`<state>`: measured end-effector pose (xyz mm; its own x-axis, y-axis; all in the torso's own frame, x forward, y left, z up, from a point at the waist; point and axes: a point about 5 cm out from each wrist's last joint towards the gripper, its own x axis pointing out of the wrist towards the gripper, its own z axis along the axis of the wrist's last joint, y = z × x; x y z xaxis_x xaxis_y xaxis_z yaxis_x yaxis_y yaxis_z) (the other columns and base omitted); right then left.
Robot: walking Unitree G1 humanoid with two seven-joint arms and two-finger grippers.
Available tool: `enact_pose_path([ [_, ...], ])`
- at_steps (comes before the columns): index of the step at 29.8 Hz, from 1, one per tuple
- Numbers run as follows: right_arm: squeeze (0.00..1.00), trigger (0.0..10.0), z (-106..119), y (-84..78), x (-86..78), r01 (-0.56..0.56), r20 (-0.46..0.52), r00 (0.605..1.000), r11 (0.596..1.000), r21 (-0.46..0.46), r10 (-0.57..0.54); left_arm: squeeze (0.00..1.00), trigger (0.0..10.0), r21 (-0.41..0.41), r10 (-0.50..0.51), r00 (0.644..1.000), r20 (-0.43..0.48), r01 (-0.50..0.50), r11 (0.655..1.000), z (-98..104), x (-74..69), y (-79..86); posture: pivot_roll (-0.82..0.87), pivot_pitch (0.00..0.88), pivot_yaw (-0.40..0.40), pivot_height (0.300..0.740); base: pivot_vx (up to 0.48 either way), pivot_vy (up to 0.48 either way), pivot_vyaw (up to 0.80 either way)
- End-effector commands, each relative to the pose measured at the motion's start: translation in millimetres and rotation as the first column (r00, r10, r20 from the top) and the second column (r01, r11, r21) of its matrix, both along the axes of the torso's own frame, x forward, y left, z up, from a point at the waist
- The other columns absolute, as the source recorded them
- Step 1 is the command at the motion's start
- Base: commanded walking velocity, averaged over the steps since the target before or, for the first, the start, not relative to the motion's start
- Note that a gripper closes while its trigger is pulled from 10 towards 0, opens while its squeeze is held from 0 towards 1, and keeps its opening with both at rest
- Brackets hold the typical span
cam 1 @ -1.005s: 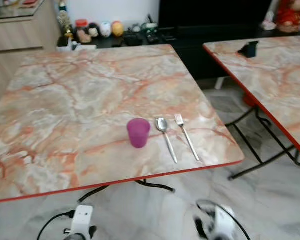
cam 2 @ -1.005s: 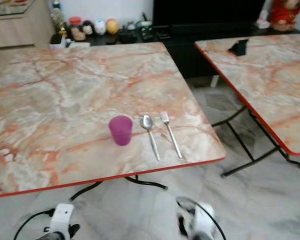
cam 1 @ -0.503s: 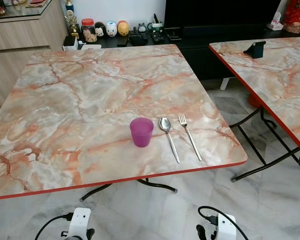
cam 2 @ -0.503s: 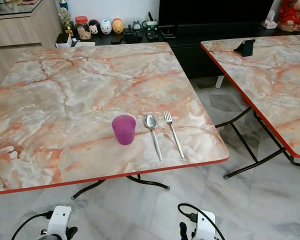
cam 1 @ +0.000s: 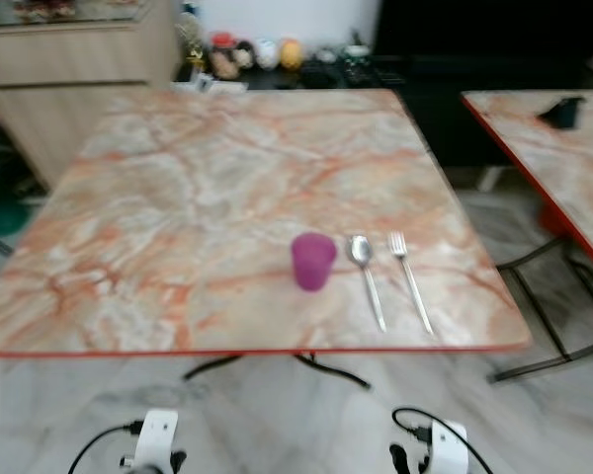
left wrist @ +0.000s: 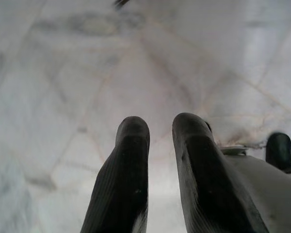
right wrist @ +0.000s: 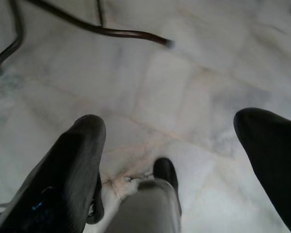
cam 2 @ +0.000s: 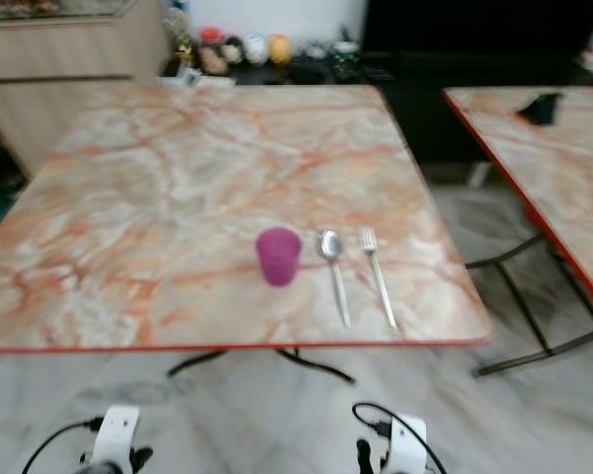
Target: Setting the table
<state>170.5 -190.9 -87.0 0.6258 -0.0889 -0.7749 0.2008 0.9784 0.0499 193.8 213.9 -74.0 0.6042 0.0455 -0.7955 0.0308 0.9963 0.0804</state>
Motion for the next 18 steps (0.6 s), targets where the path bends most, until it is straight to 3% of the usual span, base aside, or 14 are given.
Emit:
enact_pose_path([
  [1,0.0,10.0,-1.1,1.9,-1.9,0.002,-0.005,1.0,1.0,0.01,-0.002,0.0,10.0,-0.003,0.01,1.0,-0.025,-0.01,1.0,-3.3,-6.5,1.4,0.01,0.0,0.012,0.74,0.0,0.0,0.8],
  [8,0.0,10.0,-0.6,1.0,-1.7,0.022,0.007,1.0,1.0,0.008,-0.022,0.0,10.0,-0.003,0.007,1.0,-0.025,-0.007,1.0,-3.2,-6.4,1.3,0.02,0.0,0.011,0.74,0.0,0.0,0.14],
  [18,0.0,10.0,3.8,-8.0,-3.9,0.067,0.093,0.994,0.995,-0.072,-0.06,0.0,10.0,0.001,0.0,1.0,-0.026,0.0,1.0,-3.2,-6.2,0.9,0.01,0.0,0.006,0.74,0.0,0.0,0.0],
])
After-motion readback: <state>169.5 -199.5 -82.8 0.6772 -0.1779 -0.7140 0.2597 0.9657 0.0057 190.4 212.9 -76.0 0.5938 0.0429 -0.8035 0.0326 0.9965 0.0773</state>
